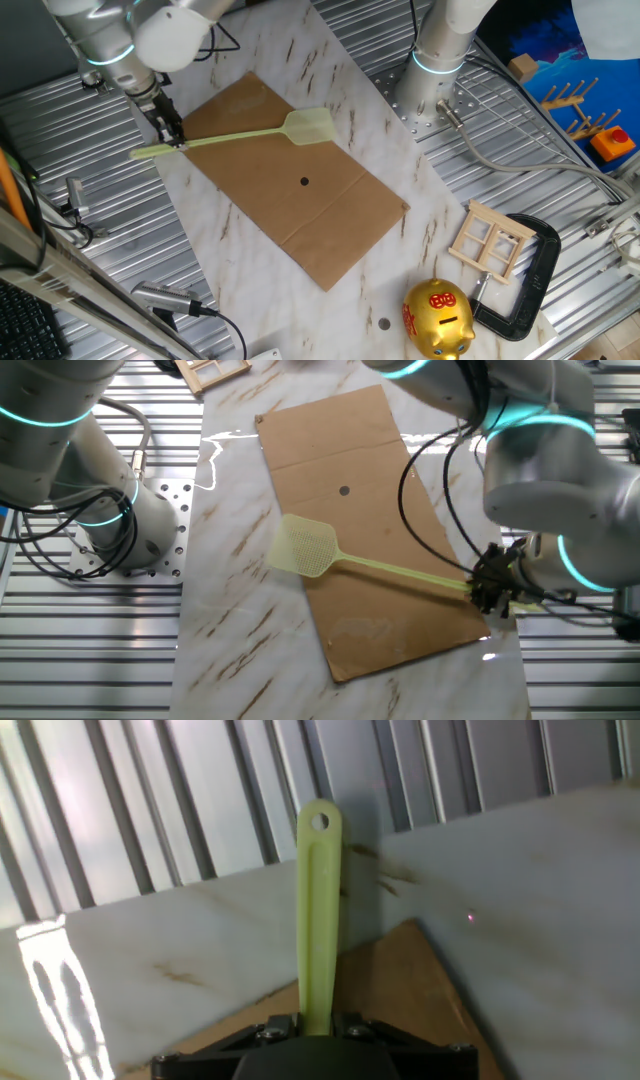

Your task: Swat with a flyswatter

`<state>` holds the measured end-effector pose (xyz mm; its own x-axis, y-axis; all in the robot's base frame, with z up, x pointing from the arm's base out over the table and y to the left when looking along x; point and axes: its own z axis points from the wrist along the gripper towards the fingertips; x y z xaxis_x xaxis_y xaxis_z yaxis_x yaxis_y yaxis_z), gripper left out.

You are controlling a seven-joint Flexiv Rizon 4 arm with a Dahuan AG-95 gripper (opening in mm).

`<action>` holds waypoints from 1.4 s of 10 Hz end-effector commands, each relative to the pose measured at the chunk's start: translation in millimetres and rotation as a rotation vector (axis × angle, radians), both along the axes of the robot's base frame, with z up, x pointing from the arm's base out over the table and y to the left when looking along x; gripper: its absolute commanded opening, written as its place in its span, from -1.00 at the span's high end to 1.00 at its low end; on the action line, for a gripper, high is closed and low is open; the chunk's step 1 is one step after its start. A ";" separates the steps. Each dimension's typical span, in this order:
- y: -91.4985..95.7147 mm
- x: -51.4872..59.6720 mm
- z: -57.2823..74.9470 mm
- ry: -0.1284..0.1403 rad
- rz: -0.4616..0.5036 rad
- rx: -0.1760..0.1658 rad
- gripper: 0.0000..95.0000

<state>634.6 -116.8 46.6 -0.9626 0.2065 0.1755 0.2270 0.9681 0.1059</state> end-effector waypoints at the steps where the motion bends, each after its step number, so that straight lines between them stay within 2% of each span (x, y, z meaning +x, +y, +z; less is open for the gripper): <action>1: 13.0 3.7 -1.4 0.001 -0.008 -0.004 1.00; 4: 34.9 2.4 -1.0 0.010 -0.005 -0.006 1.00; 7: 56.1 -5.0 0.3 0.022 -0.004 -0.009 1.00; 14: 80.8 -24.4 -1.7 0.013 -0.002 -0.008 1.00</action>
<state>609.6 -34.4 43.7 -0.9590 0.2113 0.1891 0.2321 0.9680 0.0956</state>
